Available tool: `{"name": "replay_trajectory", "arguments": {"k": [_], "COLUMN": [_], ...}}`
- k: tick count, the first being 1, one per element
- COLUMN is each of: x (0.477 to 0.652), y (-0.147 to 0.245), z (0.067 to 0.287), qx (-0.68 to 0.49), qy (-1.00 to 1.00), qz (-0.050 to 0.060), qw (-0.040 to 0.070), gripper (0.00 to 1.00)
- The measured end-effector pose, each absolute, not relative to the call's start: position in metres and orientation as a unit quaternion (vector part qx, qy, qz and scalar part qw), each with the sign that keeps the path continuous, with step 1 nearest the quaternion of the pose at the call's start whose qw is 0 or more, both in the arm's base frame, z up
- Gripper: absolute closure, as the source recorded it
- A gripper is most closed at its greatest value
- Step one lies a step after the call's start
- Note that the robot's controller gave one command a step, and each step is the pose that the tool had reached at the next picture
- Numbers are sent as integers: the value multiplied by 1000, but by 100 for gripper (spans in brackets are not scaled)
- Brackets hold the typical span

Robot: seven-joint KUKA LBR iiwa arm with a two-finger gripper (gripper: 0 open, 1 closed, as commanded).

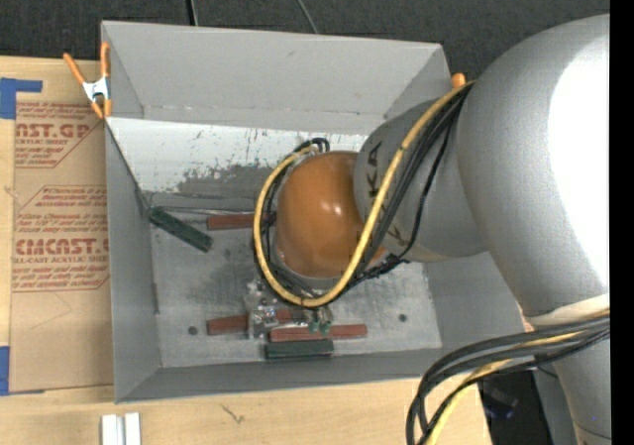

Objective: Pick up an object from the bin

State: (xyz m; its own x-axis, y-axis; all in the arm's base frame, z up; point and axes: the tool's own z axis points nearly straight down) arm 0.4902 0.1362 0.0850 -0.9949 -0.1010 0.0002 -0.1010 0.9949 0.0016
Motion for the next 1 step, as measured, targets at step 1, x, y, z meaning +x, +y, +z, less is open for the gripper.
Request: {"name": "replay_trajectory", "arguments": {"k": [1], "x": [490], "y": [136], "z": [85], "qx": [50], "qy": [-999], "qz": [-1], "qw": [0], "gripper": [100]}}
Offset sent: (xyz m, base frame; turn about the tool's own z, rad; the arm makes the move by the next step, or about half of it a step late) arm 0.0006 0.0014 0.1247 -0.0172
